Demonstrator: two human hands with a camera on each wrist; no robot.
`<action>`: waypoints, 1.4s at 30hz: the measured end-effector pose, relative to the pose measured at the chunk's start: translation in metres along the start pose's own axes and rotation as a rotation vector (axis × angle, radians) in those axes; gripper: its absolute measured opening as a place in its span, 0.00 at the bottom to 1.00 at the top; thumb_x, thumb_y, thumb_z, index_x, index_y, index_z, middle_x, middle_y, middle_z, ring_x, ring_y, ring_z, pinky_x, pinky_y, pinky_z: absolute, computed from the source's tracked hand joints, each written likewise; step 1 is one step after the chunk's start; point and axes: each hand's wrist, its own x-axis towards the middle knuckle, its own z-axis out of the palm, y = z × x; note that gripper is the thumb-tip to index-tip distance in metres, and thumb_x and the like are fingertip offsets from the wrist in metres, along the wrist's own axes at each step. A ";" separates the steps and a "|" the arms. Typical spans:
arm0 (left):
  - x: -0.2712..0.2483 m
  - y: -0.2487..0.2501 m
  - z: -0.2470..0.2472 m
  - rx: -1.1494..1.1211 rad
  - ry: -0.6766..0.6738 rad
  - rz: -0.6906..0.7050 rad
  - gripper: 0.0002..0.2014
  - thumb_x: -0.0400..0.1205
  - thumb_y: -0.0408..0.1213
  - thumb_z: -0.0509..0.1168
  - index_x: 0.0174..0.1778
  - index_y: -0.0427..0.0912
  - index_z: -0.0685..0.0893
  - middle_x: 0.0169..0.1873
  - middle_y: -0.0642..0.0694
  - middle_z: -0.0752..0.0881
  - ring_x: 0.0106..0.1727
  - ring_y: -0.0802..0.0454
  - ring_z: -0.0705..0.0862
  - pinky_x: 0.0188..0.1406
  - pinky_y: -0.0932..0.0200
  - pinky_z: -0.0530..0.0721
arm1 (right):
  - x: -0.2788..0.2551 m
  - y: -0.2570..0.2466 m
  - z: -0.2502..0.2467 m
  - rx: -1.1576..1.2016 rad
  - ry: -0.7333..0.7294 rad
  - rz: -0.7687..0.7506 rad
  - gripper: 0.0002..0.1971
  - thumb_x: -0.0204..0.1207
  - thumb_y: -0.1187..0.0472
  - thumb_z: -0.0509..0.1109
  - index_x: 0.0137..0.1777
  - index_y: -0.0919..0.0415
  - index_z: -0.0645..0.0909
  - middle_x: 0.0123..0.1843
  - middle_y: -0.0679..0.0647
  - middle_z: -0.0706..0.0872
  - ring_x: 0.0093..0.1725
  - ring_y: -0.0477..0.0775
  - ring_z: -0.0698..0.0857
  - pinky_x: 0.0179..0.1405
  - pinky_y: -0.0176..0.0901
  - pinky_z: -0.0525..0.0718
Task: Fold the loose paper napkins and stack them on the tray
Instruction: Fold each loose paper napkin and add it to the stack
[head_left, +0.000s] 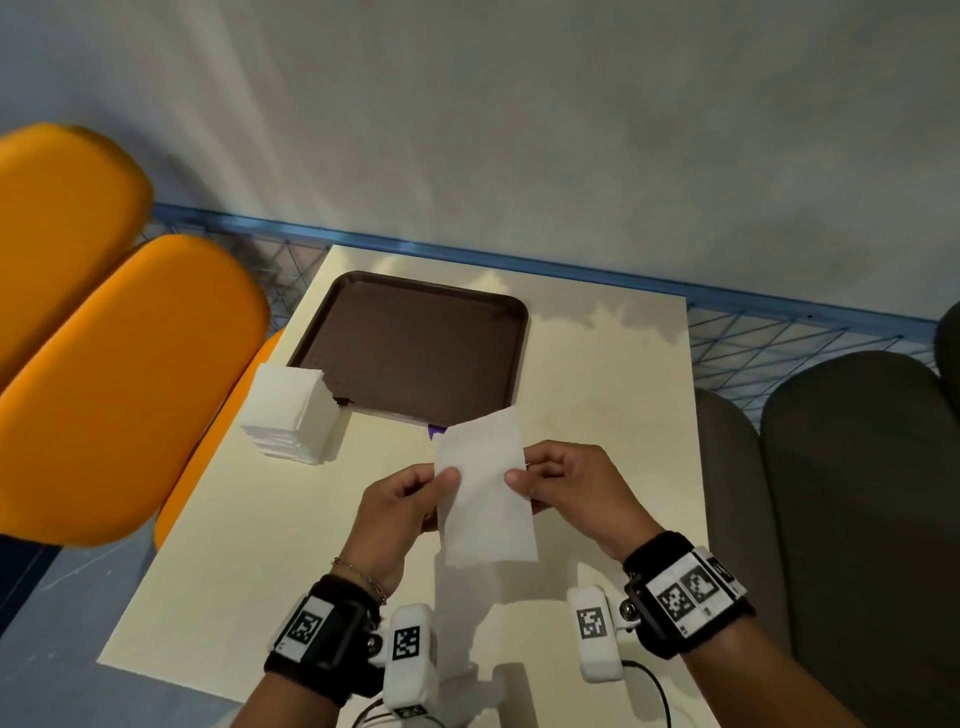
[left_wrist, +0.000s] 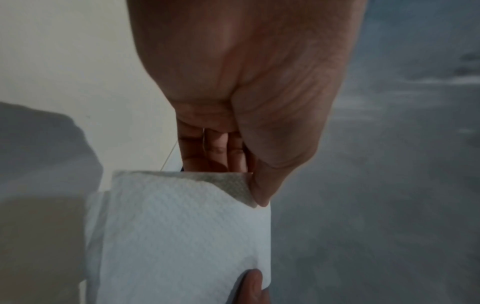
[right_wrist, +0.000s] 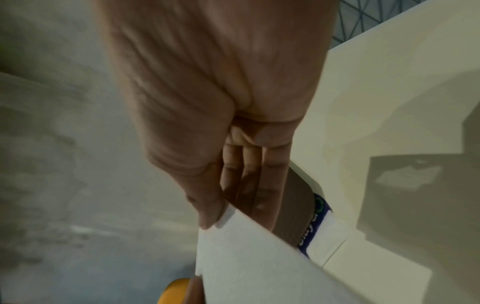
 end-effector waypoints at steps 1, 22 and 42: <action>-0.001 0.001 0.000 0.003 -0.010 0.013 0.08 0.85 0.36 0.74 0.53 0.35 0.94 0.48 0.37 0.95 0.43 0.47 0.89 0.48 0.49 0.89 | -0.002 -0.003 -0.002 0.000 0.004 -0.011 0.07 0.79 0.64 0.82 0.56 0.61 0.93 0.48 0.57 0.97 0.49 0.58 0.96 0.50 0.49 0.93; -0.016 0.032 -0.008 -0.063 -0.265 -0.020 0.30 0.77 0.54 0.78 0.70 0.38 0.89 0.67 0.30 0.88 0.63 0.38 0.86 0.65 0.39 0.81 | -0.051 -0.075 -0.021 -0.735 -0.176 -0.568 0.28 0.79 0.69 0.80 0.70 0.37 0.88 0.48 0.30 0.89 0.53 0.33 0.85 0.61 0.22 0.76; -0.051 0.027 -0.004 -0.104 -0.246 0.119 0.16 0.64 0.40 0.85 0.42 0.33 0.95 0.43 0.38 0.91 0.43 0.45 0.87 0.42 0.56 0.86 | -0.074 -0.099 -0.035 -0.759 -0.341 -0.462 0.39 0.71 0.61 0.88 0.78 0.32 0.78 0.56 0.33 0.91 0.61 0.41 0.90 0.63 0.28 0.81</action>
